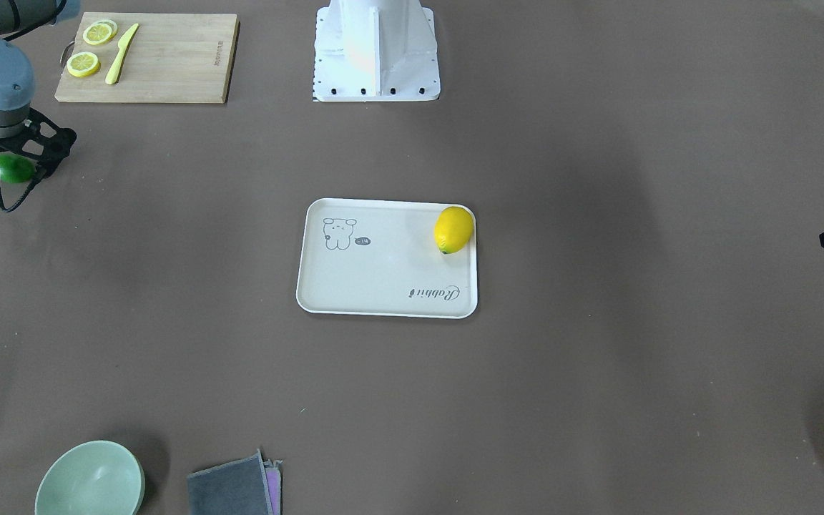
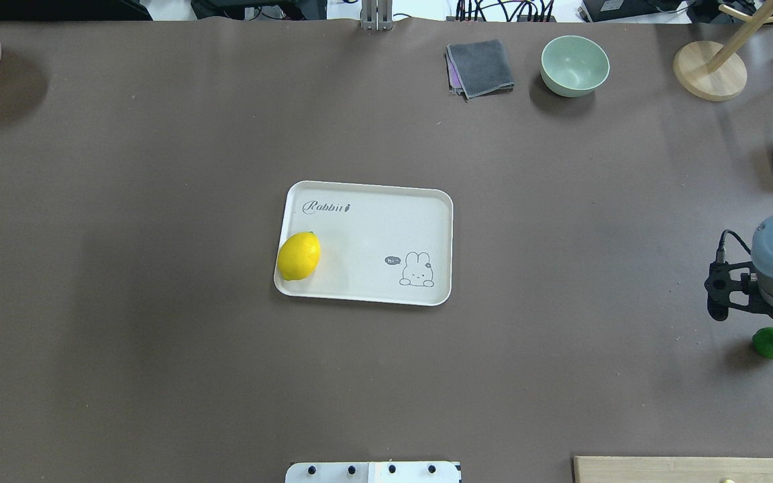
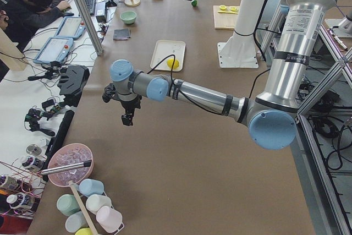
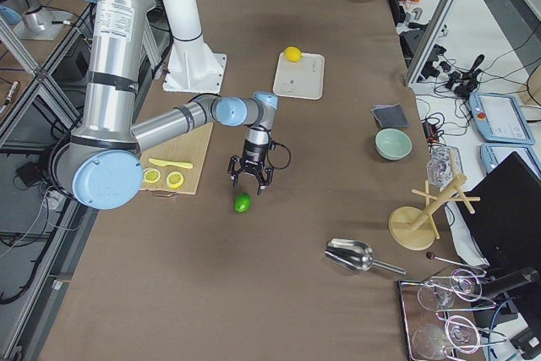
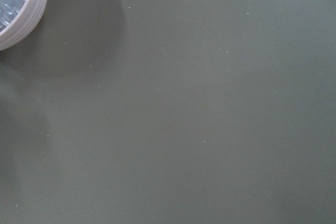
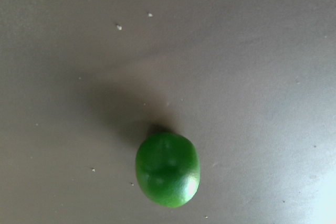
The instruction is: Place all lemons on tray
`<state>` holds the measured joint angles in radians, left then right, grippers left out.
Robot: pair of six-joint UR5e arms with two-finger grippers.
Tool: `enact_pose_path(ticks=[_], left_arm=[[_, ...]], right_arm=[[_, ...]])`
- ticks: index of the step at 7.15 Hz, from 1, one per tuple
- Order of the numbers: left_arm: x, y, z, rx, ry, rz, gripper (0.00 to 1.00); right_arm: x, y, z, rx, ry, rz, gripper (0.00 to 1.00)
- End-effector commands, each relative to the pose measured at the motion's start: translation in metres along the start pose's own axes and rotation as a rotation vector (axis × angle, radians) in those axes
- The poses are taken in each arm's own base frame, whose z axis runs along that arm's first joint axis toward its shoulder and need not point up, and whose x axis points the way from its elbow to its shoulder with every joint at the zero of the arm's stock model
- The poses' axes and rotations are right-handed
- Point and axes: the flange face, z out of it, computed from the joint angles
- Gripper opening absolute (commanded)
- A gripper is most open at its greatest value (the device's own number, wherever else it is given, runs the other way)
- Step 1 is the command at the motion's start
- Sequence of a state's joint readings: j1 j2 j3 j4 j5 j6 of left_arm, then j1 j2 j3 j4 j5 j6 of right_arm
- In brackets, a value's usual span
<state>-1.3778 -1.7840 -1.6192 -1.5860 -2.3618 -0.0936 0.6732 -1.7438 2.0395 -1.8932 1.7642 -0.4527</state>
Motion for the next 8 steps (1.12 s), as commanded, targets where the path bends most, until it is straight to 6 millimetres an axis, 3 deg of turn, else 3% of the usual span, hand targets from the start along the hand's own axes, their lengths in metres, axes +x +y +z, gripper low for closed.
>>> enact_pose_path(ticks=[1,4,8], left_arm=[[0.0,0.0,0.0,0.0,0.001,0.001,0.97],[0.0,0.0,0.0,-0.001,0.001,0.0,0.97],[0.001,0.0,0.001,-0.002,0.001,0.001,0.97]], right_arm=[[-0.004,-0.009,0.017,-0.042,0.012,-0.029,0.92],[-0.008,-0.025,0.013,-0.037,0.017,-0.042,0.92],[-0.01,-0.027,0.03,-0.1,0.066,-0.07,0.92]])
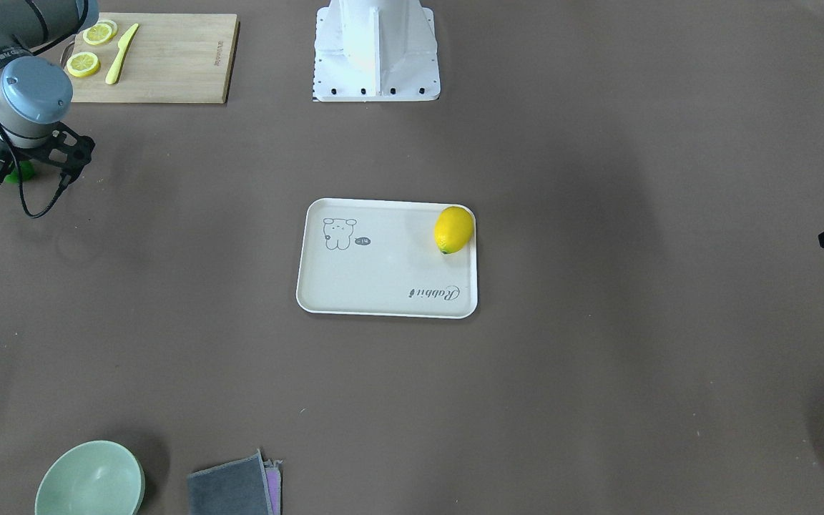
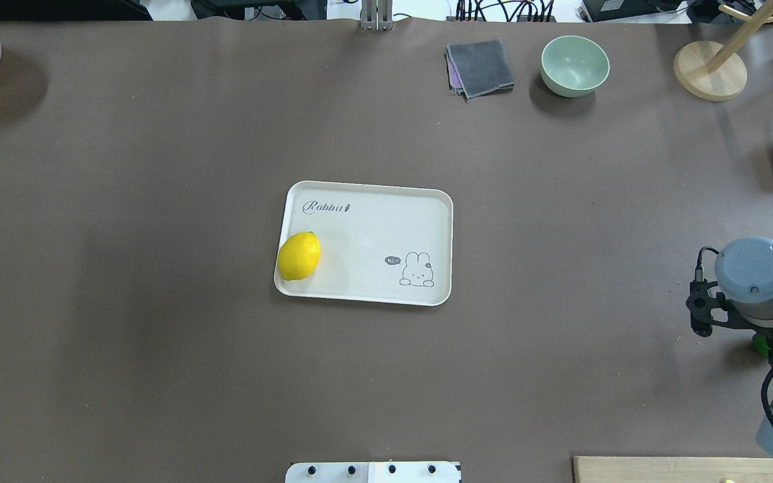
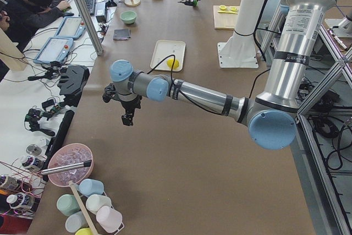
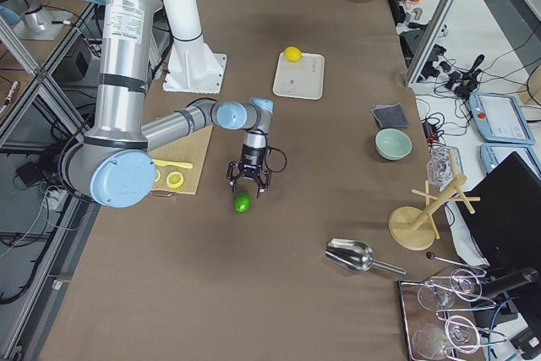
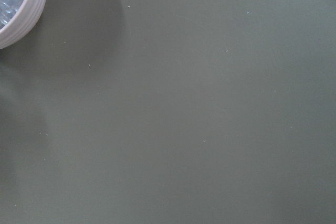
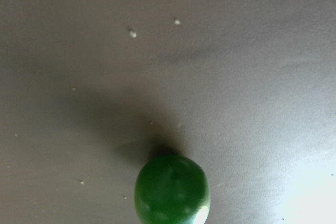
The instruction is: Place all lemons on tray
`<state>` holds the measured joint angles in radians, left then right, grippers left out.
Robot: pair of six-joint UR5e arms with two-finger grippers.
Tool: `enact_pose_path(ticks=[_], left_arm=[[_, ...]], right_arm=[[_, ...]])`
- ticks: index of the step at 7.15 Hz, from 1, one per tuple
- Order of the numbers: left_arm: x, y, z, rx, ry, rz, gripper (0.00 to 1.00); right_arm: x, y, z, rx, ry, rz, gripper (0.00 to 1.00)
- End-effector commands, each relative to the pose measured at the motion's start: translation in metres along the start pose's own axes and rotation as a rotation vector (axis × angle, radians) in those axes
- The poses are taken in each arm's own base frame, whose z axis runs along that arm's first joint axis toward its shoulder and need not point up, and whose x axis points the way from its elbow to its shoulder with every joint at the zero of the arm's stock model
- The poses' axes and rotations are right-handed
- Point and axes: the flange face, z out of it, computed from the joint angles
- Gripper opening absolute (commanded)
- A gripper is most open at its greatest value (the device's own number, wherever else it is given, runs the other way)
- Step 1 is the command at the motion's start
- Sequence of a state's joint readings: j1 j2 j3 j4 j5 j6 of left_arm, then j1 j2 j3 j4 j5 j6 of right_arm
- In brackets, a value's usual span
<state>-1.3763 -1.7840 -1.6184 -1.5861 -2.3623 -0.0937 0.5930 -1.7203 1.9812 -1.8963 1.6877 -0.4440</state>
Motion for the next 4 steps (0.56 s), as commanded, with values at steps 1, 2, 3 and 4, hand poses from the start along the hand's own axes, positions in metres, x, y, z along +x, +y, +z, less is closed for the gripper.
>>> enact_pose_path(ticks=[1,2,3,4], left_arm=[[0.0013,-0.0001,0.0015,-0.002,0.001,0.001,0.97],[0.0001,0.0,0.0002,0.0,0.0,-0.001,0.97],[0.0001,0.0,0.0002,0.0,0.0,-0.001,0.97],[0.0001,0.0,0.0002,0.0,0.0,-0.001,0.97]], right_arm=[[-0.0004,-0.0039,0.0118,-0.029,0.01,-0.009,0.92],[-0.0014,-0.0059,0.014,-0.032,0.007,-0.011,0.92],[-0.0024,-0.0096,0.0165,-0.035,0.004,-0.017,0.92],[-0.0036,-0.0108,0.0188,-0.04,0.003,-0.019,0.92]])
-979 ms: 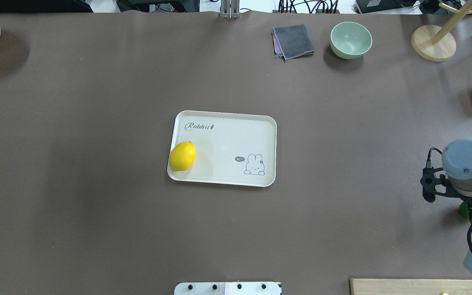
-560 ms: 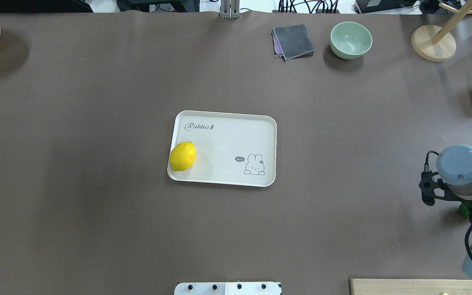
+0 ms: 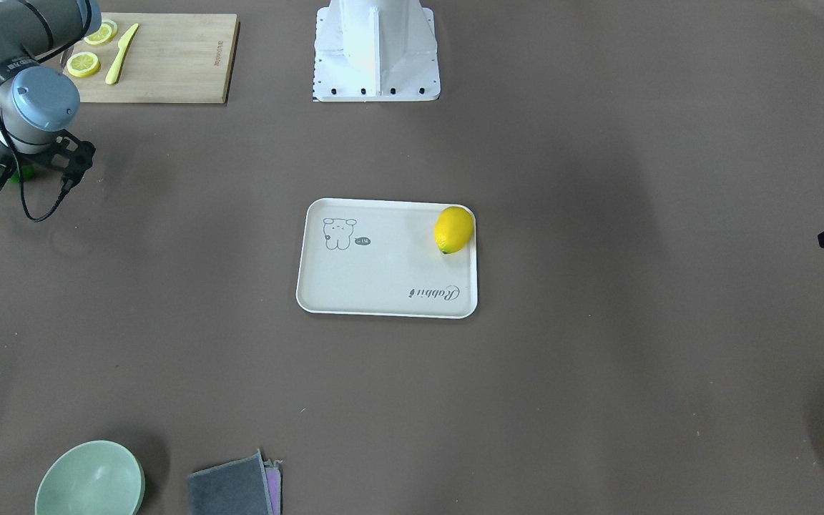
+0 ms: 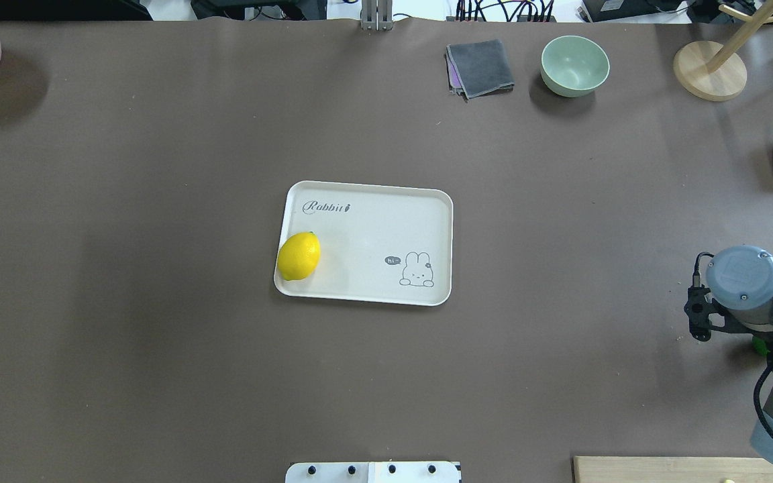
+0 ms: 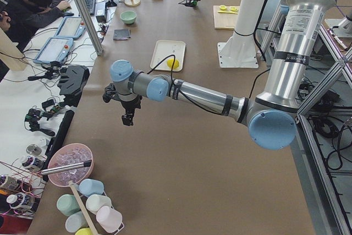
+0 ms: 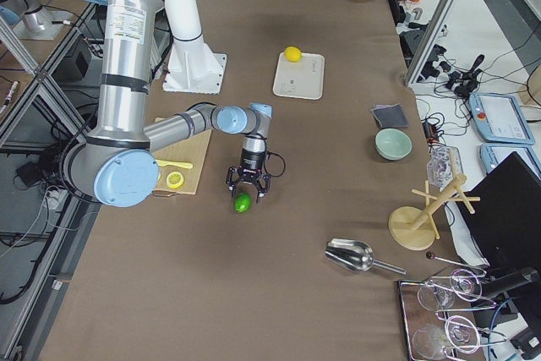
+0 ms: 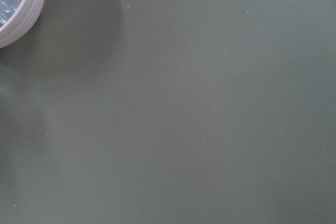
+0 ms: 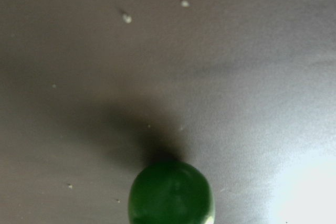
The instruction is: Place all lemons on tray
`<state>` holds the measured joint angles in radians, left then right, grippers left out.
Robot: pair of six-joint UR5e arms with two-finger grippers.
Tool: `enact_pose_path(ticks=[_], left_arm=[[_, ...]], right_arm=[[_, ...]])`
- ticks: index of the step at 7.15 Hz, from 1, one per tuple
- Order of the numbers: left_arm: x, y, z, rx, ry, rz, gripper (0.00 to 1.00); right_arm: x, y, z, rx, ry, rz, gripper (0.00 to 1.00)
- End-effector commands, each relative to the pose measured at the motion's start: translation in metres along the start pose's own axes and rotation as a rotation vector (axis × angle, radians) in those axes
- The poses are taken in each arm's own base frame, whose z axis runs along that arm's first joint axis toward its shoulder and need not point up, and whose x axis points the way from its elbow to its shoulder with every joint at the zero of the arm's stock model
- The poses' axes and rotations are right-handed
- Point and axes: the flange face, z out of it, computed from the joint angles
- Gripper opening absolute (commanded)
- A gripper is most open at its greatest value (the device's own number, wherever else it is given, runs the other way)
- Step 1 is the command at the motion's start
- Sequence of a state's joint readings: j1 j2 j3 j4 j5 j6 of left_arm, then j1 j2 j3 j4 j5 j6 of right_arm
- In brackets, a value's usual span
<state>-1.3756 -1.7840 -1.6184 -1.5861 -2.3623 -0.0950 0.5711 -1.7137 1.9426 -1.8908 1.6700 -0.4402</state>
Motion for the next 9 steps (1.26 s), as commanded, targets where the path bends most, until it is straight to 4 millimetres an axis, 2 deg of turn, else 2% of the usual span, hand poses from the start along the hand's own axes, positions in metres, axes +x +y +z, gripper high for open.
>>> enact_pose_path(ticks=[1,2,3,4,5,6,8,9], left_arm=[[0.001,0.0,0.001,-0.002,0.001,0.002,0.97],[0.001,0.0,0.001,-0.002,0.001,0.002,0.97],[0.002,0.0,0.002,-0.003,0.001,0.003,0.97],[0.002,0.0,0.002,-0.003,0.001,0.003,0.97],[0.002,0.0,0.002,-0.003,0.001,0.003,0.97],[0.002,0.0,0.002,-0.003,0.001,0.003,0.97],[0.002,0.0,0.002,-0.003,0.001,0.003,0.97],[0.002,0.0,0.002,-0.003,0.001,0.003,0.97]], right_arm=[[-0.004,-0.005,0.008,-0.014,-0.007,-0.013,0.92],[-0.005,-0.007,0.009,-0.018,-0.008,-0.011,0.92],[-0.007,-0.008,0.012,-0.024,-0.012,-0.015,0.87],[-0.01,-0.01,0.014,-0.027,-0.013,-0.02,0.66],[-0.01,-0.012,0.016,-0.03,-0.015,-0.019,0.3],[-0.01,-0.015,0.01,-0.019,-0.015,-0.012,0.0],[-0.006,-0.014,0.003,0.012,-0.061,0.006,0.0],[0.009,-0.021,-0.019,0.023,-0.09,0.034,0.0]])
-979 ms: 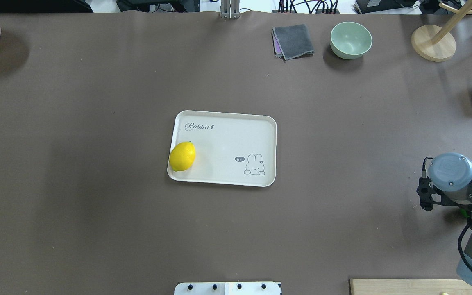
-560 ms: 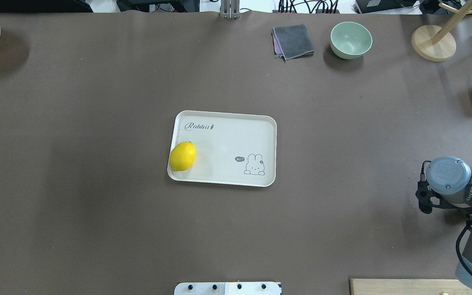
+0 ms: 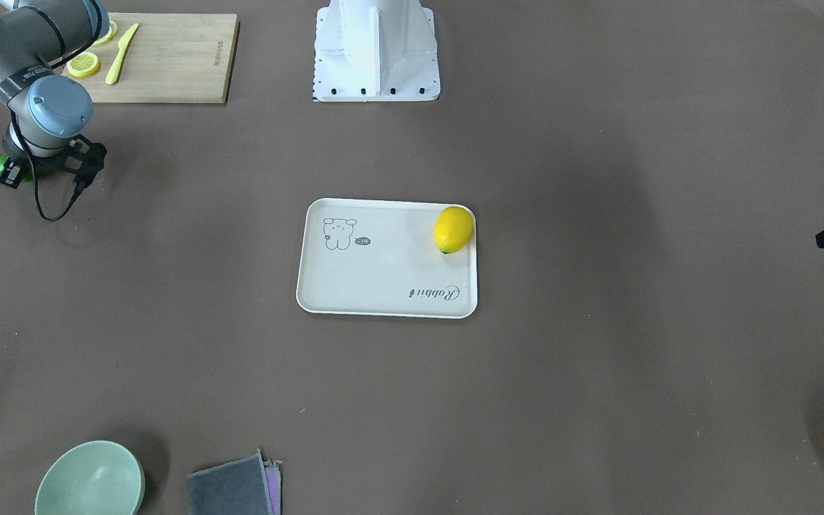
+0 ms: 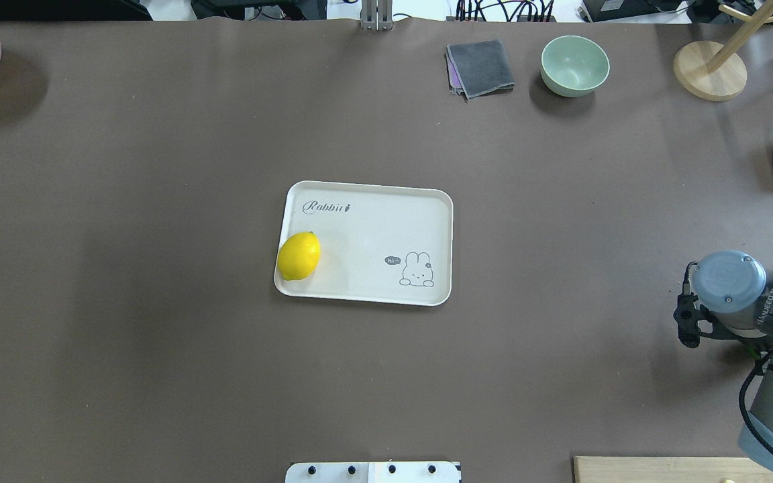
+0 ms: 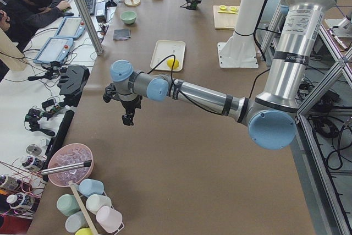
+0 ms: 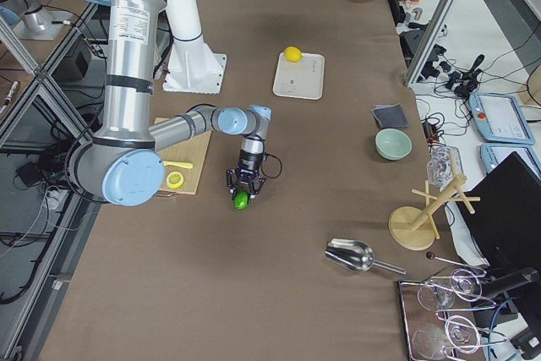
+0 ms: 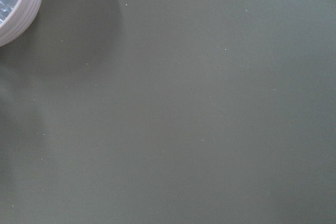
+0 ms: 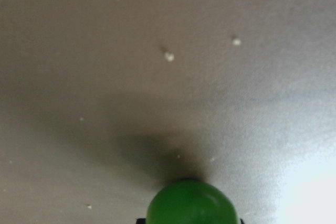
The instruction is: Place all lemons on tray
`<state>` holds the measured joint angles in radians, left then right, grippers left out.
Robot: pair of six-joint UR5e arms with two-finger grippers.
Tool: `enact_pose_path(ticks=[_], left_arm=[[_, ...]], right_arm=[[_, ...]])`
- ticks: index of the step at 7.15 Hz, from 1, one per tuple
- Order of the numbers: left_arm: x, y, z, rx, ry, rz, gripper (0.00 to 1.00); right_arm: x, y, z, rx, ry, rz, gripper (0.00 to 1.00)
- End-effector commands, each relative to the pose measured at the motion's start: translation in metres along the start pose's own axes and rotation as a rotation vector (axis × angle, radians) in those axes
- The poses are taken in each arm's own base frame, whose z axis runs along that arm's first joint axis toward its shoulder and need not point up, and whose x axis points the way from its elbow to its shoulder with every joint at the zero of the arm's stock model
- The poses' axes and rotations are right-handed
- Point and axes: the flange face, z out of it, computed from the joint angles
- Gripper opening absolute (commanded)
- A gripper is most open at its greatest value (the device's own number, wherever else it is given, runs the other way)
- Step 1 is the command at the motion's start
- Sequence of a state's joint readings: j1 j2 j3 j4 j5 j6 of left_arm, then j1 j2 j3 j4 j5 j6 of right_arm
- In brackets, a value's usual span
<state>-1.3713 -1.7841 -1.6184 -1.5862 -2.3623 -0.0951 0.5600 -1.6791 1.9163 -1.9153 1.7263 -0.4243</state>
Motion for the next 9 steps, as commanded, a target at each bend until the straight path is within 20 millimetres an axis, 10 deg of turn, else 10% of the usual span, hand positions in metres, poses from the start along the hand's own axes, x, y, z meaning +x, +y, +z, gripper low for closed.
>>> enact_pose_path(ticks=[1,6,9], left_arm=[[0.002,0.0,-0.002,0.003,0.0,-0.007,0.97],[0.004,-0.001,0.002,0.004,0.014,-0.036,0.97],[0.004,-0.001,0.002,0.004,0.014,-0.034,0.97]], right_arm=[[0.033,-0.016,-0.066,0.023,-0.074,0.068,0.0],[0.062,-0.059,-0.21,0.263,-0.295,0.398,0.0],[0.035,-0.168,-0.337,0.352,-0.471,0.7,0.0]])
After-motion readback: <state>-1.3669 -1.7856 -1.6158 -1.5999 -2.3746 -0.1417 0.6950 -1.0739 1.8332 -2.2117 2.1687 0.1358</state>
